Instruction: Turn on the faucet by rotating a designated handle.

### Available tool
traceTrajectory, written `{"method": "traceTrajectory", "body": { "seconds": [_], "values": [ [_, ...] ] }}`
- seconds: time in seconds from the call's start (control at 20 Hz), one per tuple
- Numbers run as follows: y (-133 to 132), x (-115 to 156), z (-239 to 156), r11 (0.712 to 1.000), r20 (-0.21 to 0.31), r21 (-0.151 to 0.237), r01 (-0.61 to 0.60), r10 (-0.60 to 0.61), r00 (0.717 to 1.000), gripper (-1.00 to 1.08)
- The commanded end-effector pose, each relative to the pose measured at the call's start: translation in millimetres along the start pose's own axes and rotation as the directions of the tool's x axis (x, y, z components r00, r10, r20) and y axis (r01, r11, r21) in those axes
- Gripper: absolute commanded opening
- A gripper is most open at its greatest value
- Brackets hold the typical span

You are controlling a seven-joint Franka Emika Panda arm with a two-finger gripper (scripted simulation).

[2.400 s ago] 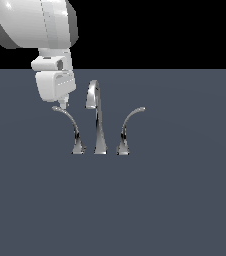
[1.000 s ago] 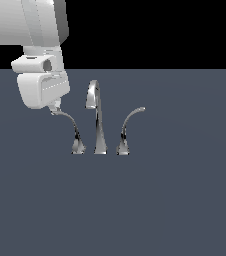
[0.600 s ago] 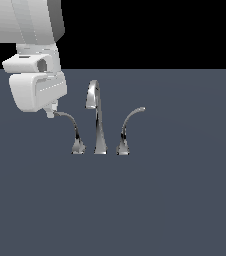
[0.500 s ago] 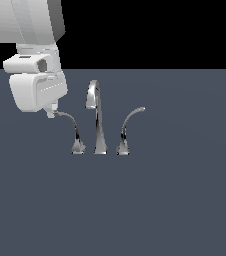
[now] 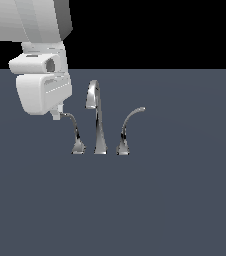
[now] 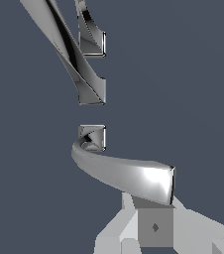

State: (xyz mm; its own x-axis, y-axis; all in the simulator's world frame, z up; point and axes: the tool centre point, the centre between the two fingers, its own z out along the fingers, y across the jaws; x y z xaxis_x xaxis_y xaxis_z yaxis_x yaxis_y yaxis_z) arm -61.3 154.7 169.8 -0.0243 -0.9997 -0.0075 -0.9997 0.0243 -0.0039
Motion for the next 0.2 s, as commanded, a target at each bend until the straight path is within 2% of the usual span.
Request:
{"method": "traceTrajectory", "body": {
  "seconds": [0.0, 0.15],
  "values": [
    [3.2, 18.7, -0.5, 1.0, -0.007, -0.003, -0.018, 0.018, 1.0, -1.0],
    [6.5, 25.1, -0.9, 1.0, -0.007, -0.003, -0.018, 0.018, 1.0, -1.0]
  ]
}}
